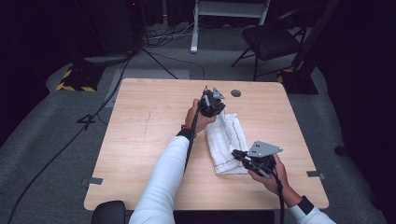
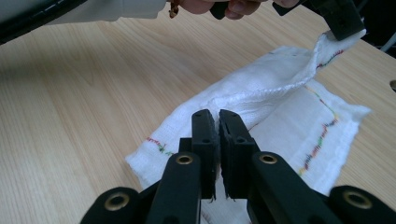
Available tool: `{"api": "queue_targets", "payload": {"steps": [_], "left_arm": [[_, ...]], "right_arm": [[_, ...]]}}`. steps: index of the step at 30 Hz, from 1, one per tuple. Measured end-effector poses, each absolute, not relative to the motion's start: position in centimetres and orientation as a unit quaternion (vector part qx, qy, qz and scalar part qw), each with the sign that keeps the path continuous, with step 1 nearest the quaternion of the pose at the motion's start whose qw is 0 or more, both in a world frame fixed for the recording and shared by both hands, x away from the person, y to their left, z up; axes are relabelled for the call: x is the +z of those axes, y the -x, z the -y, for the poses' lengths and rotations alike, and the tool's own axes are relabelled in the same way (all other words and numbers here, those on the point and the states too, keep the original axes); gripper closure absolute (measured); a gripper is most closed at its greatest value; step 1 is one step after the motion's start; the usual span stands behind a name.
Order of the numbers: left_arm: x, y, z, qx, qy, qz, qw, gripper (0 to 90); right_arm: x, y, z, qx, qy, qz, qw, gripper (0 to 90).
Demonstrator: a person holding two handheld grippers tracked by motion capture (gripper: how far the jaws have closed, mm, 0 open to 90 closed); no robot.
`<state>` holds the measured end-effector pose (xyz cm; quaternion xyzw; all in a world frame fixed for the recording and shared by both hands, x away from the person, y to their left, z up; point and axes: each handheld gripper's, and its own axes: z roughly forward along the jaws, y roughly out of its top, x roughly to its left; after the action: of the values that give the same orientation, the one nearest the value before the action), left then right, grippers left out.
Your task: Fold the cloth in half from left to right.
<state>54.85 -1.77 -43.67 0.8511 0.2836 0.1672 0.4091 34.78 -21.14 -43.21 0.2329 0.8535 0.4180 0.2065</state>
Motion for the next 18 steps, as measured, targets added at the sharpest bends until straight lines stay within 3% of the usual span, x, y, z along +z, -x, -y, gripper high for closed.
{"api": "queue_targets", "payload": {"steps": [18], "left_arm": [[-45.6, -54.9, 5.5, 0.155, -0.859, -0.276, 0.402, 85.7]], "right_arm": [[-44.9, -34.5, 24.9, 0.380, -0.280, -0.859, 0.198, 84.9]]}}
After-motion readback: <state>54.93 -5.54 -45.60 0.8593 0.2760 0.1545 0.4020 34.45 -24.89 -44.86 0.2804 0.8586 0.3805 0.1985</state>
